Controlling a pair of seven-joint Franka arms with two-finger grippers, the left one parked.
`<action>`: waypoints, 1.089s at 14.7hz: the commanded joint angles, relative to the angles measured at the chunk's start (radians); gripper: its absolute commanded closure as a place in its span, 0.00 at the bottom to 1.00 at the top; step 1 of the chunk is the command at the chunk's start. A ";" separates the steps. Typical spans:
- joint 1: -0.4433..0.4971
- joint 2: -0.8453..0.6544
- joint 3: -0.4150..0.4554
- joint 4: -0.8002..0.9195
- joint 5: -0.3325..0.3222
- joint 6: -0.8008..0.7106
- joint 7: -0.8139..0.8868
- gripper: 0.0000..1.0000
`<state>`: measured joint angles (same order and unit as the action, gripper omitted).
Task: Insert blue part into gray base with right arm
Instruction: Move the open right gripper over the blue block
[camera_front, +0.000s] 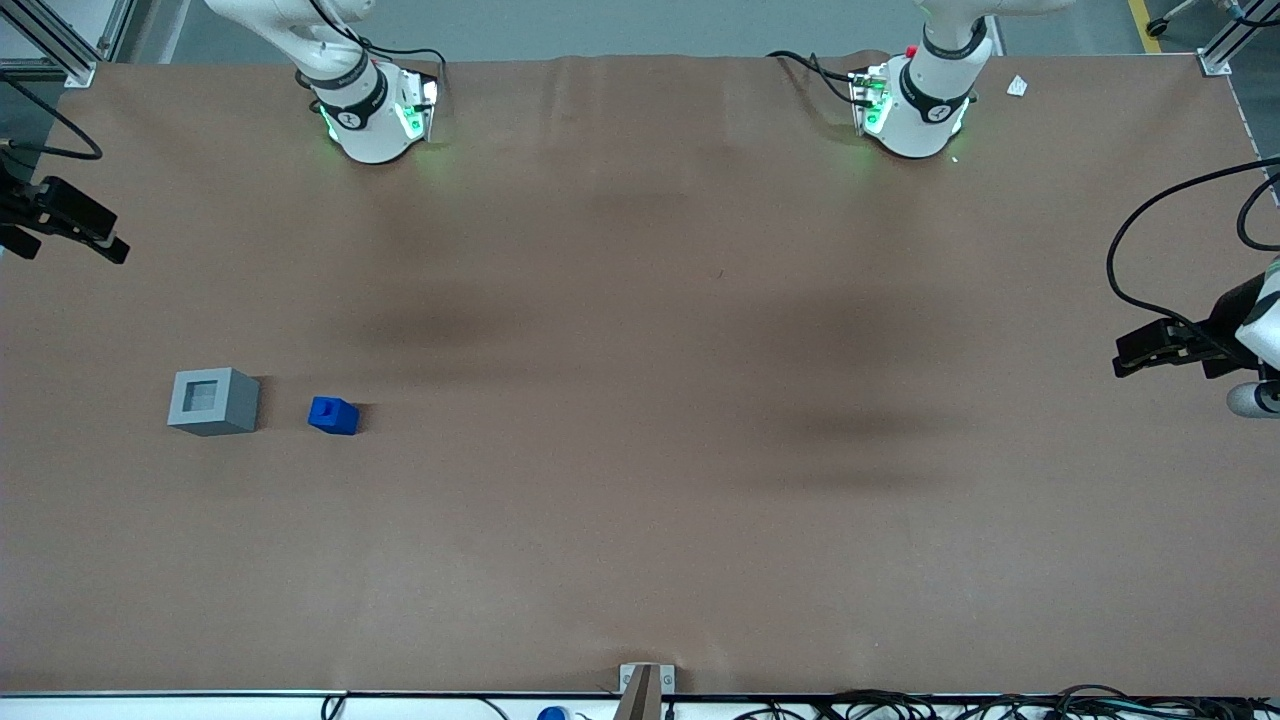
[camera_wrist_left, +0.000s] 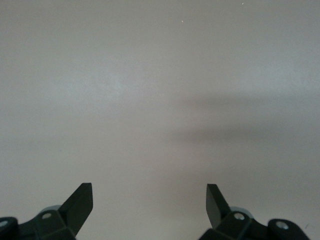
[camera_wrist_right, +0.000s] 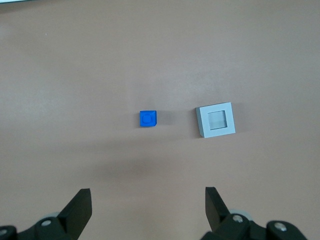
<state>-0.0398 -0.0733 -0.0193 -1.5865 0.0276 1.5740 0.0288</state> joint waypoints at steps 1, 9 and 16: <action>-0.002 0.007 0.012 0.014 0.003 -0.025 0.014 0.00; 0.012 0.136 0.015 -0.027 0.005 0.021 0.028 0.00; 0.049 0.246 0.013 -0.119 0.003 0.198 0.034 0.00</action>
<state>-0.0070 0.1518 -0.0055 -1.6893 0.0276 1.7431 0.0381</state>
